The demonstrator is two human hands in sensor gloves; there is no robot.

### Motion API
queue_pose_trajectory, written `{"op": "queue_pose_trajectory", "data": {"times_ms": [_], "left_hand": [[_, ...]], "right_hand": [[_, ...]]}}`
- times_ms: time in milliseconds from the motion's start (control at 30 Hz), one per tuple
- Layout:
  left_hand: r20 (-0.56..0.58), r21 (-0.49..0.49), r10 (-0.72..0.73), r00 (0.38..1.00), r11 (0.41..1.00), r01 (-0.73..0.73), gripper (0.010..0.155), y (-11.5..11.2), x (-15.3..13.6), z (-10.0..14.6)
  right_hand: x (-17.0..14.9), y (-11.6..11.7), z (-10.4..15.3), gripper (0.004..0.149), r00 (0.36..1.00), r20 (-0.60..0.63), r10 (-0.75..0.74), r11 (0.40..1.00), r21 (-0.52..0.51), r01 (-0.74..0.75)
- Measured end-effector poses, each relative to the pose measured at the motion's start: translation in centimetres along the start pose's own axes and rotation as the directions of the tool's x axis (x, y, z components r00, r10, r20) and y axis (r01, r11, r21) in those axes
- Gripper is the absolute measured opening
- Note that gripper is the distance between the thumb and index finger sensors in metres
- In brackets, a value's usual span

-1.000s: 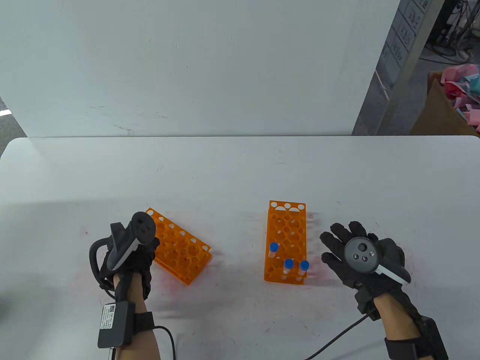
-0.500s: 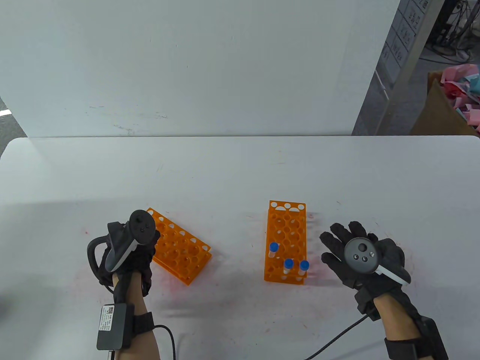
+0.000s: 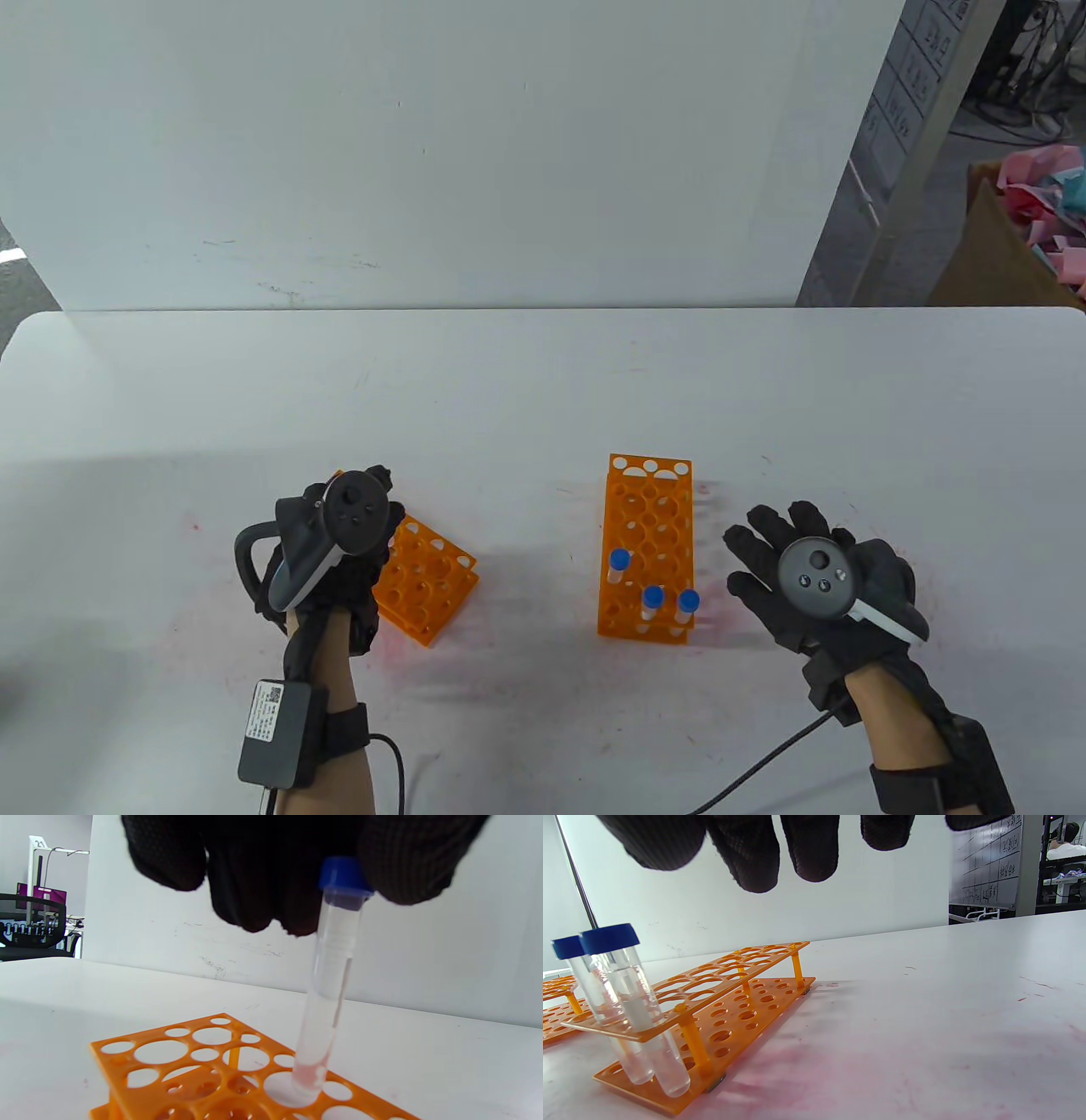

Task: Transfer 4 test tubes between racks (Left hand only)

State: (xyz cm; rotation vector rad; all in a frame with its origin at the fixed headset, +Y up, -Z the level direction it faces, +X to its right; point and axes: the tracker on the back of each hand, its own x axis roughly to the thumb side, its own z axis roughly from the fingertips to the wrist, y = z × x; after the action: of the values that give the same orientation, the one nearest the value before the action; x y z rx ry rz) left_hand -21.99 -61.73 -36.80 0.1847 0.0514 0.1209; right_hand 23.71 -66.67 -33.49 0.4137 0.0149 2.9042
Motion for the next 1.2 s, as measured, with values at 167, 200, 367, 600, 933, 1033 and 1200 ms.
{"op": "queue_pose_trajectory", "data": {"times_ms": [167, 200, 367, 600, 933, 1033, 1200], "left_hand": [[0.045, 0.004, -0.004, 0.999, 1.0, 0.003, 0.052, -0.2, 1.6, -0.1], [0.052, 0.003, -0.003, 0.999, 1.0, 0.003, 0.052, -0.3, 1.9, -0.1], [0.09, 0.008, -0.021, 0.996, 1.0, 0.02, 0.052, -0.3, 3.4, -0.1], [0.146, 0.037, -0.01, 0.989, 0.999, 0.005, 0.052, 0.2, 5.4, 0.1], [0.247, 0.077, -0.082, 0.965, 0.995, 0.065, 0.051, 1.3, 10.0, 0.7], [0.291, 0.064, -0.077, 0.954, 0.996, 0.061, 0.051, 1.3, 11.7, 0.7], [0.325, 0.038, -0.019, 0.946, 0.999, 0.007, 0.051, 1.1, 13.7, 0.3]], "right_hand": [[0.0, 0.0, 0.0, 0.059, 1.0, 0.001, 0.001, 1.0, -0.002, -0.001], [0.0, 0.0, 0.0, 0.06, 1.0, 0.001, 0.001, 1.0, -0.002, -0.001], [0.0, 0.0, 0.0, 0.059, 1.0, 0.0, -0.001, 1.0, -0.004, 0.001], [0.0, -0.1, -0.1, 0.059, 1.0, 0.0, -0.001, 1.0, -0.003, 0.001], [-0.1, -0.2, 0.0, 0.059, 1.0, 0.0, -0.013, 1.0, -0.014, 0.013], [-0.2, -0.2, -0.1, 0.059, 1.0, -0.005, -0.019, 1.0, -0.015, 0.019], [-0.1, -0.1, 0.0, 0.059, 1.0, -0.003, -0.012, 1.0, -0.013, 0.011]]}}
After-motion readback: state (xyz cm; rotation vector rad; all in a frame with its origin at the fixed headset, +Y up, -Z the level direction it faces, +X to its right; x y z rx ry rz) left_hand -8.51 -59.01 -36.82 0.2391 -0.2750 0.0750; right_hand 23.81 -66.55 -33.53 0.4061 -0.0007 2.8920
